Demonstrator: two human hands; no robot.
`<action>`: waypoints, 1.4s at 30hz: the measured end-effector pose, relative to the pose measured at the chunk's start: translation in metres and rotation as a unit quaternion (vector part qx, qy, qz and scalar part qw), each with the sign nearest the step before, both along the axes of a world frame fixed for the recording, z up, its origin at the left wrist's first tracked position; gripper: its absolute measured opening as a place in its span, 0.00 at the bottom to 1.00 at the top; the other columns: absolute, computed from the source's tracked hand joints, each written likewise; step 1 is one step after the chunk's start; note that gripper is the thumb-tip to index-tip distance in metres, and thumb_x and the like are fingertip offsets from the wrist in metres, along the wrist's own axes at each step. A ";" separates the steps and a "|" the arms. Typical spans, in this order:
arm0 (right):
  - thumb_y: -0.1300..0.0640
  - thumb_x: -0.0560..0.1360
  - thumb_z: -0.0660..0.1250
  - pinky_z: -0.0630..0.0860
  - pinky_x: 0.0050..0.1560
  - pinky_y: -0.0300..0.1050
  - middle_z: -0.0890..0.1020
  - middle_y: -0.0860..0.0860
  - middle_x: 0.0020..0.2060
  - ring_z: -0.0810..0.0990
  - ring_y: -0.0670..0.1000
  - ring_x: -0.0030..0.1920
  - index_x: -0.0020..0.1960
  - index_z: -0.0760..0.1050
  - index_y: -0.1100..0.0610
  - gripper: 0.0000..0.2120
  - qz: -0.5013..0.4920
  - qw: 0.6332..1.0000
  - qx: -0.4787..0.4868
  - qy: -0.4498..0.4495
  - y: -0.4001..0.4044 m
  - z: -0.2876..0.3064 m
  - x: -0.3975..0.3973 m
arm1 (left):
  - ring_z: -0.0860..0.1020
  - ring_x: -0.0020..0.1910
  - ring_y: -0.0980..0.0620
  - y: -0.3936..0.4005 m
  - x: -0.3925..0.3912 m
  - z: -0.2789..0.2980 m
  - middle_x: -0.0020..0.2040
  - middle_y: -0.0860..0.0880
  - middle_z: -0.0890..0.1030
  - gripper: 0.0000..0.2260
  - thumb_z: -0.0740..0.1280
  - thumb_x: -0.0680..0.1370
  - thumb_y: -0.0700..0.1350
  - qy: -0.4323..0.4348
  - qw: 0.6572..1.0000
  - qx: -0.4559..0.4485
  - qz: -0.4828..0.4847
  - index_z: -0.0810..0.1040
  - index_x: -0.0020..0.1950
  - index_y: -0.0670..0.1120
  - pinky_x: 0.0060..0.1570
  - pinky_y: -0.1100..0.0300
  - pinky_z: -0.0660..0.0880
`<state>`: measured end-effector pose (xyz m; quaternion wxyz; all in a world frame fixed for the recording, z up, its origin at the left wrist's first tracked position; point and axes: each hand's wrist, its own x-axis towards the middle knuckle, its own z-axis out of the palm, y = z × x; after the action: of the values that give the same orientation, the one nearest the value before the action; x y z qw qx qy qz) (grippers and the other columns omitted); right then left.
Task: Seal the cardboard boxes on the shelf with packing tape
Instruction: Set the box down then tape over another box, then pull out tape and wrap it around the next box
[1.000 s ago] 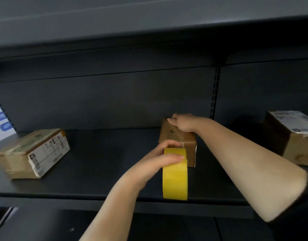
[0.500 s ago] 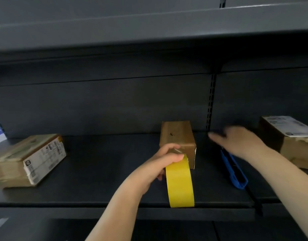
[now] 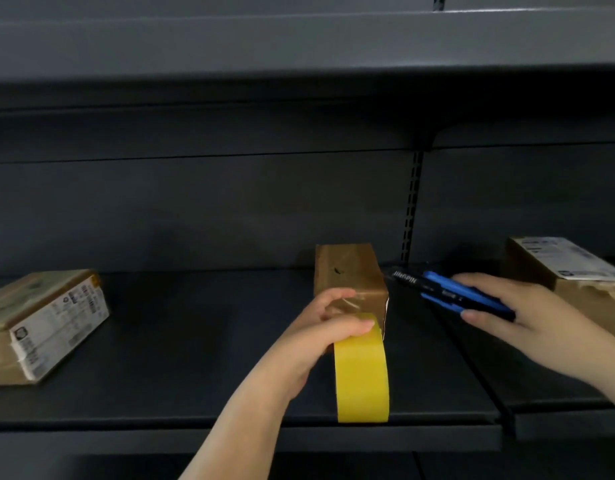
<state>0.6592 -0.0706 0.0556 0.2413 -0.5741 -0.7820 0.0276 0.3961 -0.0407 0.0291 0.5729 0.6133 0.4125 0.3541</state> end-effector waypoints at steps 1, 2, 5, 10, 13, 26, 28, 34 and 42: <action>0.38 0.69 0.57 0.73 0.35 0.32 0.76 0.33 0.50 0.78 0.37 0.39 0.60 0.63 0.31 0.19 0.026 0.997 0.037 -0.061 -0.005 0.009 -0.005 | 0.78 0.55 0.48 0.000 0.000 0.000 0.57 0.47 0.78 0.28 0.73 0.59 0.52 -0.005 1.000 -0.001 0.000 0.73 0.59 0.58 0.63 0.48 0.70; 0.39 0.70 0.57 0.71 0.35 0.31 0.78 0.35 0.49 0.77 0.36 0.38 0.62 0.65 0.33 0.21 0.049 0.988 0.073 -0.129 -0.008 0.016 -0.009 | 0.78 0.55 0.48 -0.001 0.001 0.000 0.57 0.47 0.78 0.29 0.73 0.59 0.52 -0.011 1.000 -0.002 0.000 0.73 0.59 0.57 0.63 0.49 0.70; 0.41 0.75 0.57 0.71 0.43 0.32 0.76 0.35 0.59 0.78 0.37 0.48 0.69 0.62 0.36 0.23 0.055 0.958 0.110 -0.257 -0.007 0.031 -0.030 | 0.78 0.55 0.48 -0.001 0.001 0.001 0.58 0.46 0.77 0.28 0.72 0.60 0.50 -0.020 1.000 -0.007 0.000 0.73 0.60 0.57 0.60 0.52 0.73; 0.41 0.78 0.53 0.72 0.54 0.34 0.70 0.34 0.65 0.74 0.38 0.57 0.72 0.53 0.35 0.23 0.076 0.954 0.071 -0.282 0.000 0.035 -0.051 | 0.77 0.55 0.48 -0.002 0.001 0.002 0.58 0.44 0.77 0.27 0.71 0.62 0.49 -0.020 1.000 -0.001 0.004 0.72 0.60 0.55 0.59 0.52 0.73; 0.42 0.78 0.53 0.70 0.48 0.33 0.71 0.36 0.64 0.76 0.39 0.54 0.72 0.52 0.36 0.23 0.071 0.948 0.083 -0.299 0.004 0.032 -0.049 | 0.77 0.56 0.47 -0.004 0.001 0.002 0.59 0.44 0.76 0.28 0.71 0.62 0.49 -0.024 1.000 0.000 0.007 0.72 0.62 0.54 0.59 0.52 0.73; 0.45 0.72 0.67 0.75 0.52 0.37 0.79 0.35 0.50 0.77 0.35 0.50 0.54 0.69 0.30 0.14 0.064 0.981 -0.158 -0.094 0.026 -0.040 0.054 | 0.78 0.52 0.50 0.000 -0.006 0.002 0.55 0.47 0.78 0.27 0.71 0.62 0.49 -0.011 1.000 0.003 0.001 0.71 0.61 0.55 0.56 0.55 0.74; 0.43 0.74 0.64 0.71 0.58 0.36 0.73 0.35 0.56 0.73 0.38 0.56 0.59 0.68 0.33 0.14 0.048 0.970 -0.160 -0.178 0.033 -0.042 0.049 | 0.80 0.48 0.53 0.000 -0.007 0.001 0.53 0.48 0.79 0.26 0.70 0.63 0.48 -0.018 1.000 0.002 -0.012 0.71 0.60 0.56 0.49 0.59 0.76; 0.26 0.65 0.47 0.59 0.70 0.47 0.64 0.41 0.70 0.61 0.46 0.71 0.72 0.58 0.42 0.39 0.087 0.995 0.020 -0.045 0.058 -0.001 -0.030 | 0.81 0.47 0.55 0.001 -0.008 0.001 0.55 0.48 0.79 0.24 0.70 0.63 0.48 -0.017 0.999 0.002 -0.028 0.72 0.59 0.58 0.44 0.64 0.76; 0.34 0.69 0.62 0.57 0.71 0.46 0.60 0.43 0.74 0.57 0.46 0.73 0.73 0.58 0.44 0.35 0.130 0.987 -0.021 -0.092 0.115 -0.019 -0.099 | 0.80 0.43 0.55 0.003 -0.021 0.000 0.52 0.52 0.74 0.43 0.71 0.53 0.47 -0.006 0.999 -0.002 -0.032 0.63 0.68 0.54 0.38 0.67 0.75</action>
<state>0.5606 0.0446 0.0362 0.1501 -0.4728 -0.8680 0.0220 0.3750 -0.0373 0.0295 0.5877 0.6232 0.3899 0.3380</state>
